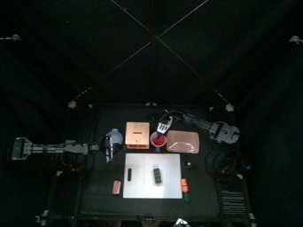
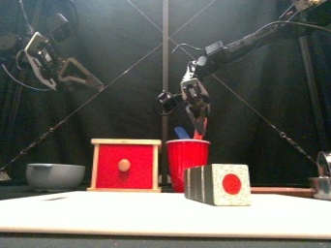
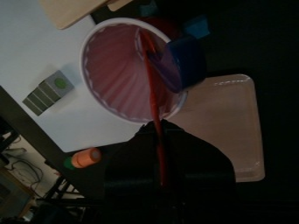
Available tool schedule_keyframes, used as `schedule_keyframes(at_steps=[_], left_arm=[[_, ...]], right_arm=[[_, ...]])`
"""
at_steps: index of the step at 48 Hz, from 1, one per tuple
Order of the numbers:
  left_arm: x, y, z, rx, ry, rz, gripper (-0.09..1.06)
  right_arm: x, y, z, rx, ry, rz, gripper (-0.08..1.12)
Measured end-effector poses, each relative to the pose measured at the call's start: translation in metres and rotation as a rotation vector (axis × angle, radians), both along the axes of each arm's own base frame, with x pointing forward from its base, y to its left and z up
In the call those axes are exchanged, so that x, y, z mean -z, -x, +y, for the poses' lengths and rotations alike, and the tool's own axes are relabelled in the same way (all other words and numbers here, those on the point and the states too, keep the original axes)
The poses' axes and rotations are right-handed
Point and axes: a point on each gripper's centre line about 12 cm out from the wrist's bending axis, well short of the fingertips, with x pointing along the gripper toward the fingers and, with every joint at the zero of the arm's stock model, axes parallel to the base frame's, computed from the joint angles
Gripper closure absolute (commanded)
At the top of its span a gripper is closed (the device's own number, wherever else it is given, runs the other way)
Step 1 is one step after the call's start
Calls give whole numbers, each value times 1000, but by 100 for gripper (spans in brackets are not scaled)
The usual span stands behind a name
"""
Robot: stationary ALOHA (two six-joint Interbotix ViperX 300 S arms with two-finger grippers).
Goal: Place sushi on board then cut the sushi with the knife then place the pieces on the plate
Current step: Grasp knife edge with left hand
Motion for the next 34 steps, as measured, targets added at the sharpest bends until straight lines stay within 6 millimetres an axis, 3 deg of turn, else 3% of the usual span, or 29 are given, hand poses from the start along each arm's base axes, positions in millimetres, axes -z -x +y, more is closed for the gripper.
schedule_keyframes(at_steps=[10,23,34], left_arm=[[0,0,0,-5,8,-1,95],[0,0,0,-6,10,-3,95],[-9,4,0,-5,3,-38,95]], right_arm=[[-13,0,3,6,-12,-19,78],[-73,16,14,6,49,-130,78],[-130,35,41,-24,121,-273,78]])
